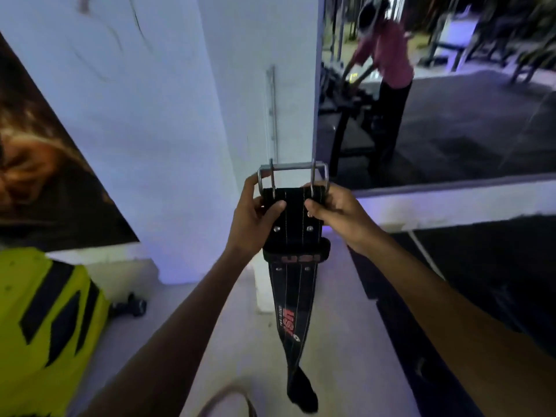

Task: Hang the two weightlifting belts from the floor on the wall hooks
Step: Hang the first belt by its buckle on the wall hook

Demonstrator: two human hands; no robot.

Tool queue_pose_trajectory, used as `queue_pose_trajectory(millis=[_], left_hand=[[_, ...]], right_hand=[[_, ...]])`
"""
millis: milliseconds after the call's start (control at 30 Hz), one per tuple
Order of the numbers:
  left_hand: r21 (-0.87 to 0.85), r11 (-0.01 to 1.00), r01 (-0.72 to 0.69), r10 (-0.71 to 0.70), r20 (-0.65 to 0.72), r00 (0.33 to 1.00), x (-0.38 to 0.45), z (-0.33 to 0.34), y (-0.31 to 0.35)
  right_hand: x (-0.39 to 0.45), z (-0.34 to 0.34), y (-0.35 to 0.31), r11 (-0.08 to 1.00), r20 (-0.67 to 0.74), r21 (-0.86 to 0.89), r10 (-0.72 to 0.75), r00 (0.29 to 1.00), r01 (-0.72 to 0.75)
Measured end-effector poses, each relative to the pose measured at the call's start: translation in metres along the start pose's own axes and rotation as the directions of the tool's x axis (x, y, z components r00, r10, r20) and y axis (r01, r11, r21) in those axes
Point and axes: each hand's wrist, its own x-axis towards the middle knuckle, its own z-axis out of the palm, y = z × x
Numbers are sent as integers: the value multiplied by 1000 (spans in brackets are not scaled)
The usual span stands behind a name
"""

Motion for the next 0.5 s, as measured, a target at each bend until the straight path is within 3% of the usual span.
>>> queue_pose_trajectory(millis=[333,500], left_hand=[[2,934,-356,353,-140,925,88,-17,199],[29,904,-427,423,-214,881,107,-13,263]], right_hand=[[40,-36,-202,944,-276,21,-311,910,329],[35,-57,-266,929,-243,2,-358,902,369]])
